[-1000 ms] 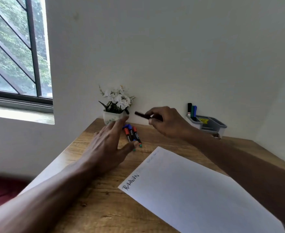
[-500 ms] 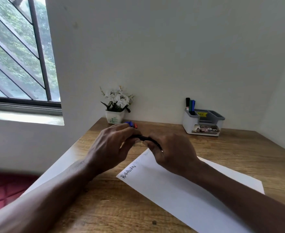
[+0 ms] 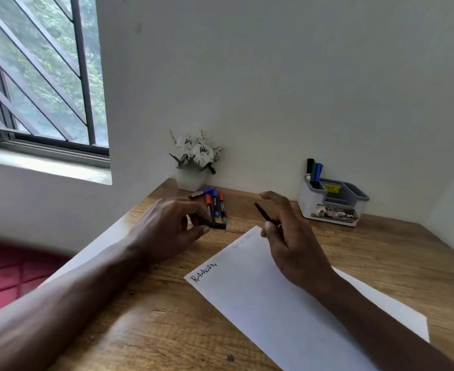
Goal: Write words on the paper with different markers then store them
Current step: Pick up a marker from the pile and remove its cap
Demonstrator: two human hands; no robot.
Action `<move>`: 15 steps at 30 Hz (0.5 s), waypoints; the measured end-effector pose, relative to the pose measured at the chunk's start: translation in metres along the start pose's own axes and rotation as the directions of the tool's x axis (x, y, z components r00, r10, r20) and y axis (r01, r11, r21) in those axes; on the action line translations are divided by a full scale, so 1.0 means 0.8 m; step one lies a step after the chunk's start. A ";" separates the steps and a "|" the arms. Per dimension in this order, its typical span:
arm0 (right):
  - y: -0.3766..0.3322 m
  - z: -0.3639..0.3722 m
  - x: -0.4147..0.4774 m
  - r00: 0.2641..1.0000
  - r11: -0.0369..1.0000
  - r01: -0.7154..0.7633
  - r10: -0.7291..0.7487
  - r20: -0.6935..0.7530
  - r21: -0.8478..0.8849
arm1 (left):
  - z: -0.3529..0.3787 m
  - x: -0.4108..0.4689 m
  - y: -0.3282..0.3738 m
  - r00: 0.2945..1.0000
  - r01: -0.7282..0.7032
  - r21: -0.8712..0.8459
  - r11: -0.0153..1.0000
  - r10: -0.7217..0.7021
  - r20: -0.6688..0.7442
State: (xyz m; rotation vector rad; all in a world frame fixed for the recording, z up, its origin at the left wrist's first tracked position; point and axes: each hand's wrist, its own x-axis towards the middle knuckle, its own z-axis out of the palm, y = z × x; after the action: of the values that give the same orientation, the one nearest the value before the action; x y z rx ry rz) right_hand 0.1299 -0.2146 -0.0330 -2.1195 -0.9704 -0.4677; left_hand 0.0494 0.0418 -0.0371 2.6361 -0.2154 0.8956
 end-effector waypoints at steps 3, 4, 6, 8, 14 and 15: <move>0.005 0.003 0.003 0.998 0.986 0.052 -0.057 0.026 0.156 | 0.003 0.003 -0.004 0.994 0.093 0.060 0.994 -0.096 0.060; 0.006 0.006 0.003 0.999 0.975 0.021 -0.028 0.030 0.221 | 0.004 0.003 -0.004 0.989 0.118 0.077 0.990 -0.124 0.082; 0.004 0.006 0.004 0.993 0.921 -0.111 0.092 0.068 0.372 | 0.003 0.005 -0.004 0.978 0.159 0.103 0.982 -0.170 0.117; 0.001 0.002 0.006 0.965 0.803 -0.257 0.188 0.181 0.537 | 0.002 0.005 -0.003 0.969 0.182 0.131 0.975 -0.201 0.146; 0.008 0.000 0.008 0.899 0.519 -0.432 0.181 0.398 0.738 | -0.007 -0.006 -0.001 0.898 0.285 0.121 0.951 -0.309 0.313; 0.009 0.001 0.006 0.909 0.559 -0.408 0.178 0.376 0.722 | -0.009 -0.008 0.000 0.880 0.316 0.103 0.943 -0.332 0.339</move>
State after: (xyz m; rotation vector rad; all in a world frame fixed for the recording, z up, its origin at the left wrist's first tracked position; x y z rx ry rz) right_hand 0.1381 -0.2145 -0.0343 -1.4573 -0.7234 0.4004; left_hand 0.0402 0.0447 -0.0363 2.7431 0.1628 0.3172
